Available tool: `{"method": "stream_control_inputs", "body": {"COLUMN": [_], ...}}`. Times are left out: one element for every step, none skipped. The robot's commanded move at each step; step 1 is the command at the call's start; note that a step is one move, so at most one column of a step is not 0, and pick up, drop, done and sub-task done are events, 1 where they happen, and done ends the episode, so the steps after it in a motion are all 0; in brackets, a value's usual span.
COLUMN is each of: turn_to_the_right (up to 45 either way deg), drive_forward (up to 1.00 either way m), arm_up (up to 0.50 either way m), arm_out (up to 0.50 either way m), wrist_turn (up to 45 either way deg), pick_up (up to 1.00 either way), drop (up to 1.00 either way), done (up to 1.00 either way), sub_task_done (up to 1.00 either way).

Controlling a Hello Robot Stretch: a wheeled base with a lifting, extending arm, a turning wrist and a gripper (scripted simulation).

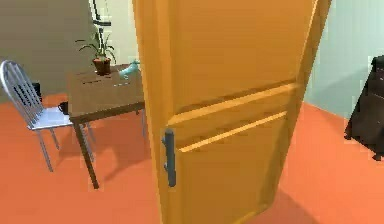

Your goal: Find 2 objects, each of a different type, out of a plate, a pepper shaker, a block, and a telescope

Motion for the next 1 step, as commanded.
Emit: {"method": "stream_control_inputs", "body": {"turn_to_the_right": [-45.0], "drive_forward": [0.00], "arm_up": [0.00], "arm_out": [0.00], "wrist_turn": [0.0], "pick_up": [0.00], "drop": [0.00], "done": [0.00], "sub_task_done": [0.00]}}
